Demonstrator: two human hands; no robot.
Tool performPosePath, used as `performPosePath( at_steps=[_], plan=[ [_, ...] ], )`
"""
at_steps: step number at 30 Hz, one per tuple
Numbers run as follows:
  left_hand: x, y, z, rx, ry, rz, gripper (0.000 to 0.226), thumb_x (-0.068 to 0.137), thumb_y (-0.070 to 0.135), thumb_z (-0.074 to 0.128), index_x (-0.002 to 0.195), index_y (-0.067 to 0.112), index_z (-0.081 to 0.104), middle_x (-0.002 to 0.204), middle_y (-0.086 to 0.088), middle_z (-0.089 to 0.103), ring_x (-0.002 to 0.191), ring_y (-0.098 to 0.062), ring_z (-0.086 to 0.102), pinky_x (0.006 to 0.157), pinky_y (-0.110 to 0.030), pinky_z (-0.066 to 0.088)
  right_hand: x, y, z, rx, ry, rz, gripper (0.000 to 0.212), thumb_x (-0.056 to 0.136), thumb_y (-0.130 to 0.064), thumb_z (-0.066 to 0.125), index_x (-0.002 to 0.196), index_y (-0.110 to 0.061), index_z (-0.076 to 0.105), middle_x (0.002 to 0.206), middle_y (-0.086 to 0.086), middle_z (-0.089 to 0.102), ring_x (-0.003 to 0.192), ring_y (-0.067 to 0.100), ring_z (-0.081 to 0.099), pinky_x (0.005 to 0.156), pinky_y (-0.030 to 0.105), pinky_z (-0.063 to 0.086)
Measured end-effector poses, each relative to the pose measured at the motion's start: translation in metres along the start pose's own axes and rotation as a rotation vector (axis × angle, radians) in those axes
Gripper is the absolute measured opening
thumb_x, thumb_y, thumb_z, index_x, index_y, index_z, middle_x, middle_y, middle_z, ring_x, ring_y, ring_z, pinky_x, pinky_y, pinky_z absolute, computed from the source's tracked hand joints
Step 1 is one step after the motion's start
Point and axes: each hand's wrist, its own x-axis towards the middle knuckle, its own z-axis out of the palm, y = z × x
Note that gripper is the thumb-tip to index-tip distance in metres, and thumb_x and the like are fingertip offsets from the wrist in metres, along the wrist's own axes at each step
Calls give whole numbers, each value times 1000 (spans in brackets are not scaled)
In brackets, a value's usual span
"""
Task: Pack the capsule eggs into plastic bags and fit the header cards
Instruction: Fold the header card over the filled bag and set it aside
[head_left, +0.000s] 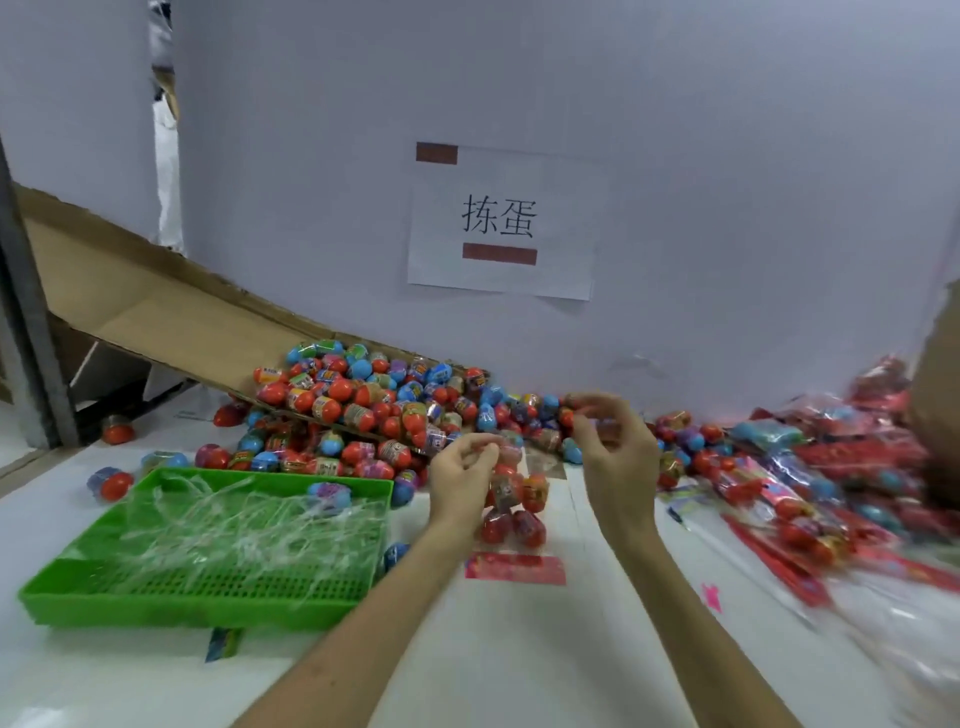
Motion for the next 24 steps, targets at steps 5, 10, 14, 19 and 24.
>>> performPosePath(
  at_steps=[5,10,14,19,24],
  plan=[
    [-9,6,-1,-21,-14,40,14,102,5,59,104,11,73,89,-5,80,85,-17,77,72,-23,60,-6,65,-16,277,-334,584,29,98,-31,66,120,-12,65,107,12,73,92,26,74,78,36,59],
    [-13,7,-2,-31,-31,51,13,103,10,60,105,14,72,90,-5,80,86,-21,77,73,-29,60,-14,56,-2,402,-540,555,16,96,-32,70,107,-23,77,107,8,76,98,26,74,78,33,59],
    [-12,7,0,-100,-101,-44,14,103,23,60,116,21,65,101,-6,80,90,-25,78,66,-26,59,-17,52,-5,417,-398,604,9,95,-14,69,99,-14,77,100,12,76,88,24,75,70,31,60],
    [-11,2,4,-2,-344,-239,48,84,42,80,126,24,64,116,-7,76,107,-31,74,96,-48,59,-11,48,-18,468,-289,572,9,94,-9,68,97,-10,76,91,9,75,84,21,71,69,28,57],
    [-15,-6,7,25,-247,-97,10,87,13,79,95,20,78,102,-11,78,97,-31,75,76,-35,63,-13,42,-19,524,-295,554,12,94,-8,67,98,-10,78,97,11,77,88,22,75,68,24,58]
  ],
)
